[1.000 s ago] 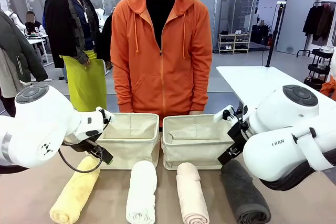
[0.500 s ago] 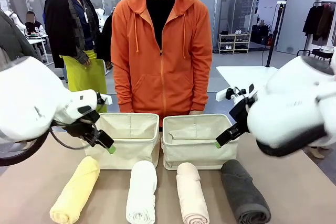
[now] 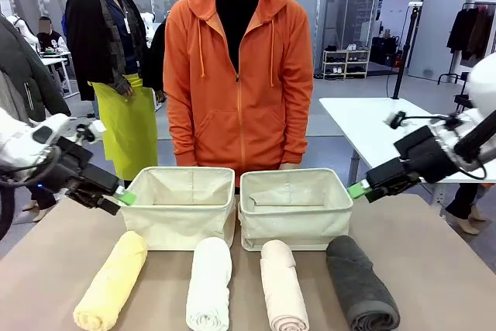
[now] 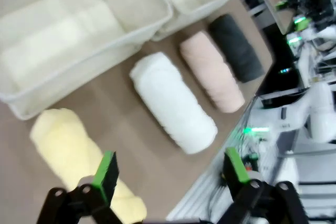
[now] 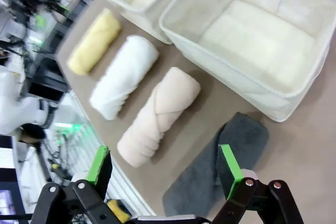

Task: Divide the towels into two baskets.
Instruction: Pick up one hotel-folded towel and place it in the Fabric basket indicated by the person.

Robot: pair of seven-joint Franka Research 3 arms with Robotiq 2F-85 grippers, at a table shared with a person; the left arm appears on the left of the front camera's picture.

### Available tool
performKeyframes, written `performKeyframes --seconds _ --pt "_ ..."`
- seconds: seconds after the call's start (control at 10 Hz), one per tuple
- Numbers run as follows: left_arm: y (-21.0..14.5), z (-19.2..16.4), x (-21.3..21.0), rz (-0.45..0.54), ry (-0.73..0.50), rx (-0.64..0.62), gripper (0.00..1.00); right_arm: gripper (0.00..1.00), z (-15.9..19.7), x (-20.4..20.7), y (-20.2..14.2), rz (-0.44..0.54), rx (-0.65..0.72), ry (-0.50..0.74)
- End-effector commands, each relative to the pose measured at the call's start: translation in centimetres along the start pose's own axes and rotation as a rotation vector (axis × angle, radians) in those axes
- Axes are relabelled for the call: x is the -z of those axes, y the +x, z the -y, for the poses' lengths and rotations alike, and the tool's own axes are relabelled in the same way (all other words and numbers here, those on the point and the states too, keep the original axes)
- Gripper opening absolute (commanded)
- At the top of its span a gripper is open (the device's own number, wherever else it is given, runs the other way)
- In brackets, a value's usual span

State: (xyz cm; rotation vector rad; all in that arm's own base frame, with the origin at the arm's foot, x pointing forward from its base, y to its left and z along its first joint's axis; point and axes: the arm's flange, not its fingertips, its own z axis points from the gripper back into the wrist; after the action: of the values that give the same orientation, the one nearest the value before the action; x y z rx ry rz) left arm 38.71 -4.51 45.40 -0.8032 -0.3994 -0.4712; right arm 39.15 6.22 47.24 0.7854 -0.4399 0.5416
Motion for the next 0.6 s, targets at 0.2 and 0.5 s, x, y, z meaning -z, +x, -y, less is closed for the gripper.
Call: performKeyframes --seconds 0.2,0.5 --pt "-6.0 -4.3 -5.7 0.305 -0.231 -0.13 1.0 1.0 6.6 -6.9 -5.2 0.207 0.263 0.196" --pt "-12.3 -7.0 -12.5 0.523 -0.256 -0.312 1.0 1.0 11.3 -14.2 -12.1 0.413 0.471 0.2"
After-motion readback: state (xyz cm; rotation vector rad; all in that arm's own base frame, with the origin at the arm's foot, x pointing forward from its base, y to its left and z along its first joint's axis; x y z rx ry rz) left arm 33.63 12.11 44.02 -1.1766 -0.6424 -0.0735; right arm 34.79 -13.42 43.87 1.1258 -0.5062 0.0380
